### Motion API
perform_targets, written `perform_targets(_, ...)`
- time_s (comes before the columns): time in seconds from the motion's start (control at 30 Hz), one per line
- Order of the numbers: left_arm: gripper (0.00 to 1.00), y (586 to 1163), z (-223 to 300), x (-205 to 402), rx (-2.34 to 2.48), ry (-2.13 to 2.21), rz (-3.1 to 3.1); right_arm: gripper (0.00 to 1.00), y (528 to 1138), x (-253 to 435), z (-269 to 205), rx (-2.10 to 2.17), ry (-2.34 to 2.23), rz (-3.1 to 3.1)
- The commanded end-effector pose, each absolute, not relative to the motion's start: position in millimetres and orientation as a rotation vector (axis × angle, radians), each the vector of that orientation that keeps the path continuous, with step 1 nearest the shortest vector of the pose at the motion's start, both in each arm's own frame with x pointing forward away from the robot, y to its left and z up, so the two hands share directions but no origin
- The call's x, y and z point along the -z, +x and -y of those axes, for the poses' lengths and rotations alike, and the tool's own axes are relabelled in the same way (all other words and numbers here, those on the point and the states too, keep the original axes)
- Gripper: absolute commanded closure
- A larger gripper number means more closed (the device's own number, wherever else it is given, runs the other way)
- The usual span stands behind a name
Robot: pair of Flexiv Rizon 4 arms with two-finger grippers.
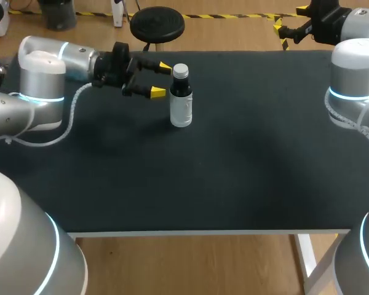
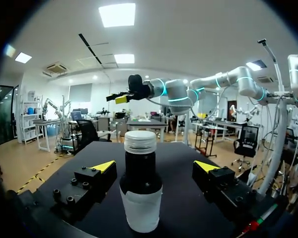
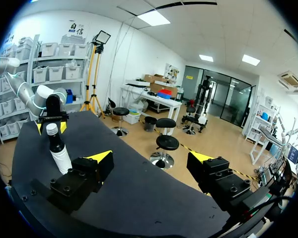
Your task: Unscrew the bottle cap
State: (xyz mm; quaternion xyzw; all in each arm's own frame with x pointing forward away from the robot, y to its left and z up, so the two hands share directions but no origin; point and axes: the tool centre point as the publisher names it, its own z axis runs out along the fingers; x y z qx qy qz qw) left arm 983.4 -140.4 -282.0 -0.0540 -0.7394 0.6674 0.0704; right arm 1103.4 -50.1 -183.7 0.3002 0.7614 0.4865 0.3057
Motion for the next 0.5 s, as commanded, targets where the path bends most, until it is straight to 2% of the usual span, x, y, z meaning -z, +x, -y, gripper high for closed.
perform_targets(0.03, 0.0, 983.7, 150.6, 281.9, -2.002, -0.174, 2.217, 0.0, 1103.7, 183.9, 50.3, -1.289, 0.794, -2.015)
perform_targets(0.5, 0.0, 978.9, 175.4, 285.4, -1.974, -0.211, 2.196, 0.0, 1103.7, 183.9, 50.3, -1.289, 0.794, -2.015)
